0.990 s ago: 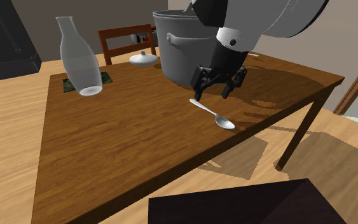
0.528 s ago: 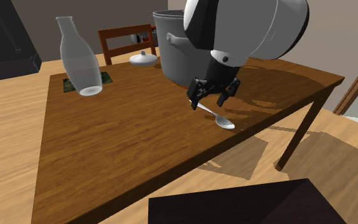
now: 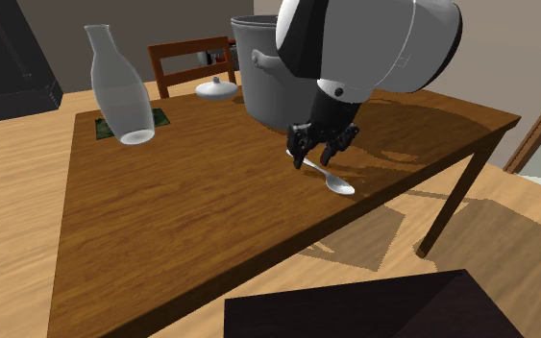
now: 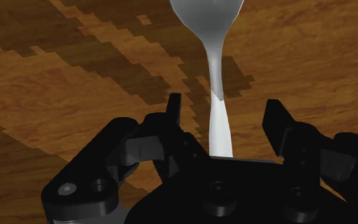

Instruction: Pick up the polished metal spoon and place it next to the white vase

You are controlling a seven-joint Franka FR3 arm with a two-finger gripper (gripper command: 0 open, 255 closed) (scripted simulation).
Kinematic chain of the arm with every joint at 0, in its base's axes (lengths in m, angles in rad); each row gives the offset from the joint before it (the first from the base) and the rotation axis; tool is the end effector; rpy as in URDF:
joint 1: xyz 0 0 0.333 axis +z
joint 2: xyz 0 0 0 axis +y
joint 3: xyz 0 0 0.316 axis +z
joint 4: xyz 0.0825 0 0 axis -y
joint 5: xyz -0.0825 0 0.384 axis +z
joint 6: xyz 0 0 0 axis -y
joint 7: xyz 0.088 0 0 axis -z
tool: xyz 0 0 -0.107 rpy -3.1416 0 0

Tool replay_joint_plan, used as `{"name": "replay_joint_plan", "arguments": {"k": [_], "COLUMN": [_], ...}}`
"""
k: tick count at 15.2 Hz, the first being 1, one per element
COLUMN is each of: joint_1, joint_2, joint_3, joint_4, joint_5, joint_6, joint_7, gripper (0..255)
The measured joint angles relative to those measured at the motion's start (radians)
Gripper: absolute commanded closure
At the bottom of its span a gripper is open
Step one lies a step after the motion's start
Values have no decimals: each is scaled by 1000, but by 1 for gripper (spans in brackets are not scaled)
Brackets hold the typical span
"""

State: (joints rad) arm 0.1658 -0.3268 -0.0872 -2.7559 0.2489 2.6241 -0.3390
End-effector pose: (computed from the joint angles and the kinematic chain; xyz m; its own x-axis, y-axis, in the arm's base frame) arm 0.3958 0.0272 0.3331 0.9555 0.1943 0.2219 0.2247 -0.9669 -0.1209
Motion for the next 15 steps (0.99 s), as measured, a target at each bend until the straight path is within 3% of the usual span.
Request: {"name": "replay_joint_plan", "arguments": {"k": [9,15], "joint_1": [0,-18], "joint_2": [0,-59], "joint_3": [0,11], "joint_4": [0,24], "joint_5": [0,-30], "joint_6": [0,-81], "joint_7": [0,30], "gripper": [255,255]}}
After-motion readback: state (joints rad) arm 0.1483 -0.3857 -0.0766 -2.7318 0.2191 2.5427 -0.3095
